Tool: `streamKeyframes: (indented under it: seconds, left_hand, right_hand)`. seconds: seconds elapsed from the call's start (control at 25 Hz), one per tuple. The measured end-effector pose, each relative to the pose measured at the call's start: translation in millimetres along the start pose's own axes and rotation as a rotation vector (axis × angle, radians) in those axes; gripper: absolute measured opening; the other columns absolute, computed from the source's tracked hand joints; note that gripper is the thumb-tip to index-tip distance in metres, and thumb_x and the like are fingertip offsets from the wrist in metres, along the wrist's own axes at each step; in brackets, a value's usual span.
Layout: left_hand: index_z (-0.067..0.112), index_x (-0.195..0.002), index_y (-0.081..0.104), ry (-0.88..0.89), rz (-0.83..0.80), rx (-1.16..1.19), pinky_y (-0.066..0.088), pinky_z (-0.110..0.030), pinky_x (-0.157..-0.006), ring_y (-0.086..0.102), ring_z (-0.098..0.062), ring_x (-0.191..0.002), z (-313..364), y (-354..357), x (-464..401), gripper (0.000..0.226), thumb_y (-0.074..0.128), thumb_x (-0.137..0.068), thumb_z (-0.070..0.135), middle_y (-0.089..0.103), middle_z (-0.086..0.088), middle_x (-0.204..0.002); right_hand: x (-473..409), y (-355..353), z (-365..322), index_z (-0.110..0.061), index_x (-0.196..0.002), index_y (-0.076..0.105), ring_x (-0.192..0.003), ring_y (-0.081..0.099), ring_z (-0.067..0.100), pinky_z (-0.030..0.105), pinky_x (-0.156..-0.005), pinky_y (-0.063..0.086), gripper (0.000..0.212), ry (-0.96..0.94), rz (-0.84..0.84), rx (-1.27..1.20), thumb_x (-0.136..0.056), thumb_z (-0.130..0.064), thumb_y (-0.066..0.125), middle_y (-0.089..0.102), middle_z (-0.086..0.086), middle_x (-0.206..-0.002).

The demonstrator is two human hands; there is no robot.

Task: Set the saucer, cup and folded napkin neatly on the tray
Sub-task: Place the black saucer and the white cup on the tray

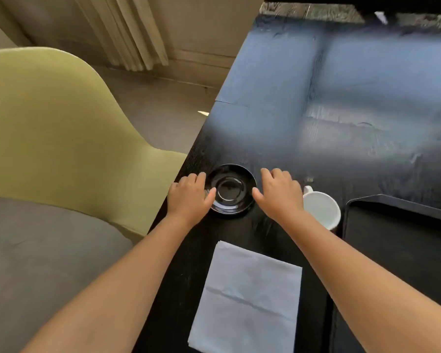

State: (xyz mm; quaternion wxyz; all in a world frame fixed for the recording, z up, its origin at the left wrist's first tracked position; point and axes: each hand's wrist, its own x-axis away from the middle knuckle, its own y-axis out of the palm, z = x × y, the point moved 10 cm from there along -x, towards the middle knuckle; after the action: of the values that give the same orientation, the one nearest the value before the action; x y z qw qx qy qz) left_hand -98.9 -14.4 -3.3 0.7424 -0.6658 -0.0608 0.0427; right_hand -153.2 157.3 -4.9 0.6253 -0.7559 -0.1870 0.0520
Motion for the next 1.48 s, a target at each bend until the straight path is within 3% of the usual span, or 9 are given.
streamKeyframes:
  seconds: [0.2,0.44,0.6,0.76,0.92,1.04,1.2,1.32,1.48]
  left_hand:
    - [0.011,-0.137,0.036,-0.030,-0.112,-0.006,0.046,-0.038,-0.080,0.055,-0.028,-0.107,-33,62,-32,0.056,0.047,-0.092,0.043,0.057,-0.012,-0.121]
    - [0.010,-0.138,0.036,0.001,-0.139,0.054,0.047,-0.041,-0.082,0.050,-0.029,-0.111,-40,97,-43,0.060,0.054,-0.088,0.038,0.055,-0.013,-0.123]
    - [0.011,-0.139,0.036,-0.013,-0.142,0.128,0.045,-0.041,-0.088,0.044,-0.029,-0.118,-43,96,-40,0.060,0.057,-0.088,0.035,0.051,-0.013,-0.127]
    - [0.014,-0.127,0.046,-0.119,-0.194,0.422,0.050,-0.038,-0.081,0.052,-0.025,-0.105,-39,102,-19,0.046,0.063,-0.085,0.022,0.056,-0.011,-0.114]
    - [0.015,-0.120,0.050,-0.210,-0.197,0.711,0.056,-0.039,-0.075,0.062,-0.020,-0.080,-27,89,11,0.039,0.061,-0.085,0.004,0.059,0.003,-0.083]
    - [0.021,-0.125,0.050,-0.232,-0.157,0.838,0.060,-0.038,-0.071,0.064,-0.019,-0.076,-5,64,33,0.043,0.059,-0.086,0.003,0.061,0.003,-0.086]
    - [0.023,-0.117,0.056,-0.301,-0.075,1.074,0.054,-0.014,-0.055,0.067,-0.006,-0.075,35,15,65,0.035,0.060,-0.088,0.005,0.065,0.003,-0.093]
    - [0.023,-0.104,0.062,-0.295,-0.080,1.270,0.056,-0.016,-0.060,0.068,-0.008,-0.084,93,-10,81,0.027,0.060,-0.087,0.002,0.070,0.001,-0.095]
    - [0.019,-0.107,0.065,-0.219,-0.210,1.370,0.058,-0.021,-0.065,0.069,-0.013,-0.082,185,3,89,0.036,0.055,-0.084,-0.007,0.071,-0.004,-0.094]
  right_hand:
    - [-33,59,6,-0.011,-0.128,0.041,-0.111,0.047,0.032,0.042,-0.081,0.045,0.047,0.086,-0.094,-0.016,-0.090,-0.038,0.050,0.053,0.013,-0.120]
    - [-41,87,11,-0.012,-0.138,0.032,-0.114,0.045,0.029,0.037,-0.074,0.048,0.061,0.112,-0.134,-0.016,-0.087,-0.034,0.056,0.051,0.011,-0.125]
    - [-38,96,15,-0.011,-0.140,0.031,-0.114,0.047,0.031,0.039,-0.082,0.048,0.062,0.170,-0.107,-0.270,-0.086,-0.021,0.060,0.049,0.015,-0.127]
    - [-18,109,24,-0.014,-0.135,0.038,-0.101,0.059,0.030,0.045,-0.079,0.057,0.058,0.318,-0.083,-0.696,-0.082,0.001,0.055,0.058,0.014,-0.121]
    - [15,95,35,-0.020,-0.127,0.047,-0.083,0.063,0.026,0.044,-0.071,0.059,0.051,0.322,-0.065,-0.842,-0.083,0.005,0.050,0.061,0.004,-0.090]
    - [51,61,48,-0.022,-0.128,0.047,-0.080,0.062,0.020,0.032,-0.058,0.061,0.051,0.280,-0.005,-0.950,-0.085,0.005,0.052,0.056,-0.001,-0.081]
    - [110,7,76,-0.031,-0.120,0.050,-0.078,0.065,0.017,0.029,-0.055,0.060,0.049,0.283,0.082,-1.164,-0.087,0.006,0.050,0.056,0.005,-0.087]
    - [157,-27,123,-0.028,-0.120,0.053,-0.079,0.068,0.017,0.028,-0.056,0.060,0.050,0.350,0.176,-1.291,-0.087,0.009,0.050,0.060,0.011,-0.090]
    - [200,-41,203,-0.020,-0.124,0.053,-0.077,0.069,0.012,0.023,-0.054,0.058,0.047,0.473,0.276,-1.282,-0.088,0.010,0.051,0.063,0.010,-0.090]
